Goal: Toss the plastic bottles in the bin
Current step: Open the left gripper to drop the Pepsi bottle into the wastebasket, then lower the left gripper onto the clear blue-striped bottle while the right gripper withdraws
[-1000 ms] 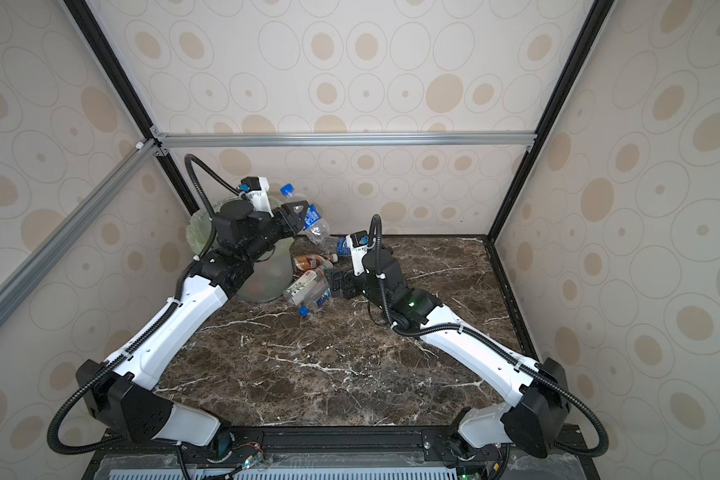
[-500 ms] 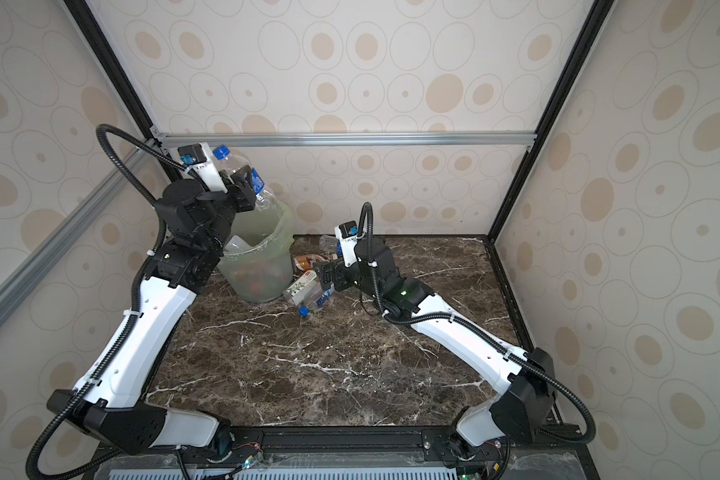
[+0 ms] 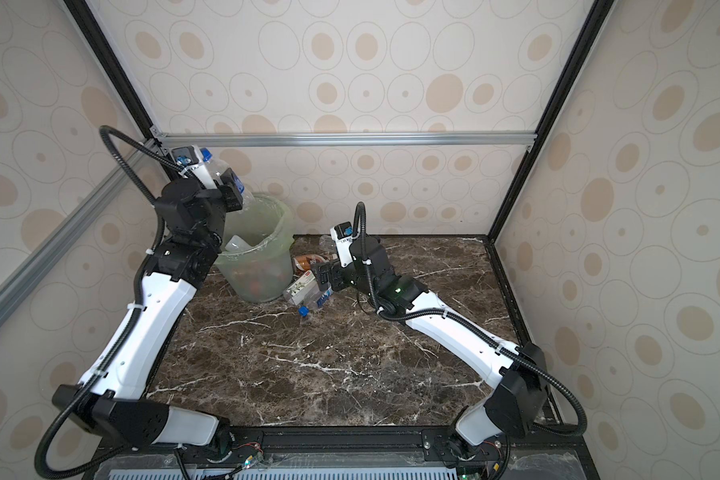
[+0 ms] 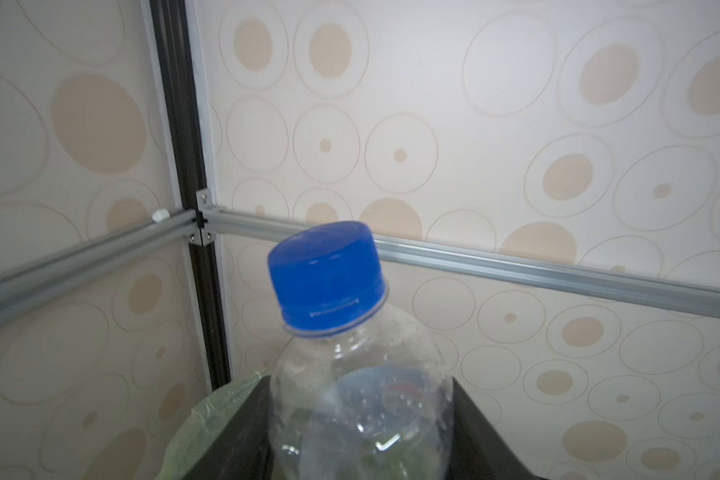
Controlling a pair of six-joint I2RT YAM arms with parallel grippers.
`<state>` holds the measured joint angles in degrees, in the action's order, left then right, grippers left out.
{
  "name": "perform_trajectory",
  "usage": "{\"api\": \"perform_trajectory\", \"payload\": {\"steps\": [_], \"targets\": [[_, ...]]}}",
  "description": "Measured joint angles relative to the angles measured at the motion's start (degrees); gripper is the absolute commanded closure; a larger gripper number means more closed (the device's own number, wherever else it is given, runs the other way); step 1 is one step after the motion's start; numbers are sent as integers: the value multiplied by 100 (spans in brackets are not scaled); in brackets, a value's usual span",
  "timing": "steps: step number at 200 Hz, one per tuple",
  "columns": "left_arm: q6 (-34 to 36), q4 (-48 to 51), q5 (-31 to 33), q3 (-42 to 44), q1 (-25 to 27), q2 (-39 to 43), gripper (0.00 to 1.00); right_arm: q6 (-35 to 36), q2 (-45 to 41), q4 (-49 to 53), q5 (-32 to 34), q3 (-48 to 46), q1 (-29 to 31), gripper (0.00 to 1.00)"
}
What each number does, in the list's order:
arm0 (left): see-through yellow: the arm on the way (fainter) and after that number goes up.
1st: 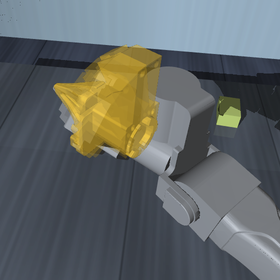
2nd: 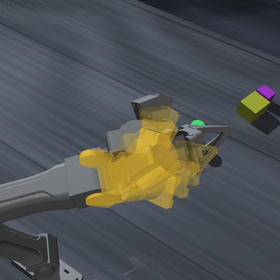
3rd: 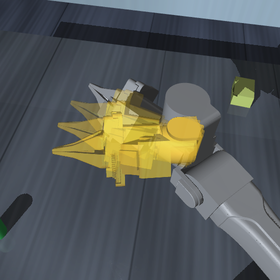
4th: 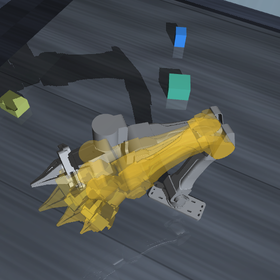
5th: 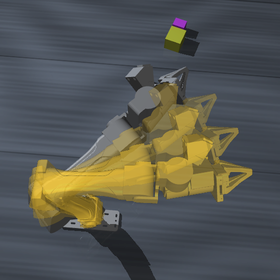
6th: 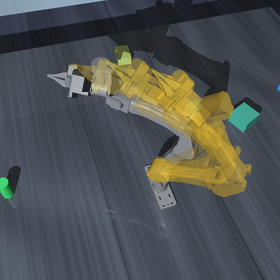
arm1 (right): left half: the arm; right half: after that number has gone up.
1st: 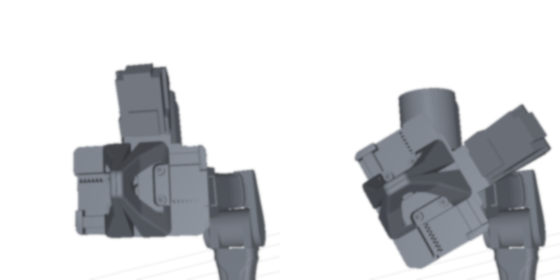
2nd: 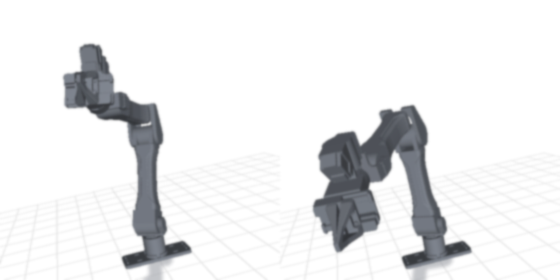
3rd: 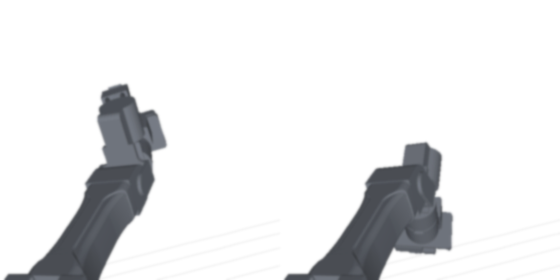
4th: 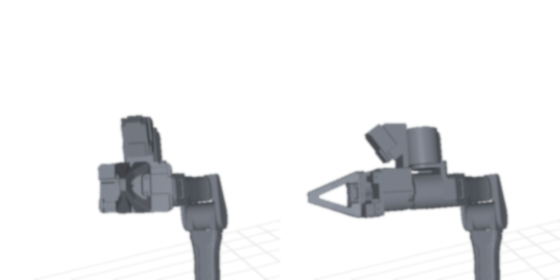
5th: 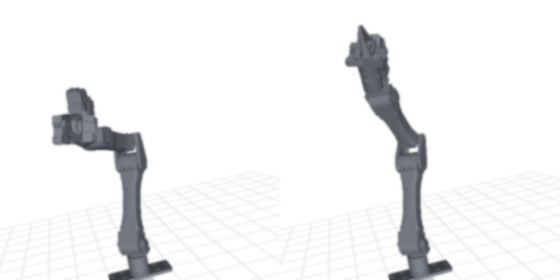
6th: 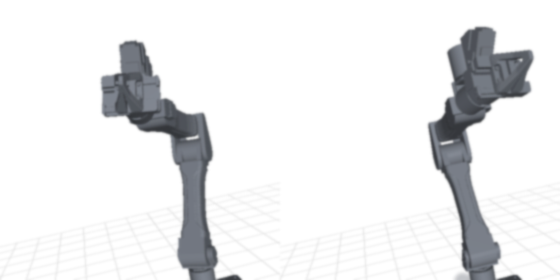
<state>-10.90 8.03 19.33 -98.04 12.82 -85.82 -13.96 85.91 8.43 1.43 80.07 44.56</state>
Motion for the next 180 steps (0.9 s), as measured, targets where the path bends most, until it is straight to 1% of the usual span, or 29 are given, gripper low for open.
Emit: {"api": "perform_trajectory", "payload": {"steps": [4,7,19,37,62,81,104,122,144,180], "targets": [[-90,142,-28,-92,-35,-149,3,2,4,4,0,0,0,0],[-98,221,-50,-142,-55,-260,1,4,4,15,0,0,0,0],[-278,581,-184,-247,-116,-640,1,13,4,24,0,0,0,0],[-494,1069,-479,-247,-109,-879,1,17,4,20,0,0,0,0],[-688,1390,-791,-474,26,-798,1,13,4,15,0,0,0,0],[-778,1377,-931,-769,240,-632,1,2,4,9,2,-15,0,0],[-898,1351,-1152,-820,525,-326,1,-22,-4,-37,52,-118,0,0],[-994,1294,-1318,-662,708,-129,1,-76,-66,-28,111,-299,-35,0],[-1073,1261,-1434,-262,831,-7,1,-122,-225,33,157,-533,-131,0],[-1121,1368,-1526,492,951,-33,1,-229,-802,153,339,-1117,-459,0]]}}
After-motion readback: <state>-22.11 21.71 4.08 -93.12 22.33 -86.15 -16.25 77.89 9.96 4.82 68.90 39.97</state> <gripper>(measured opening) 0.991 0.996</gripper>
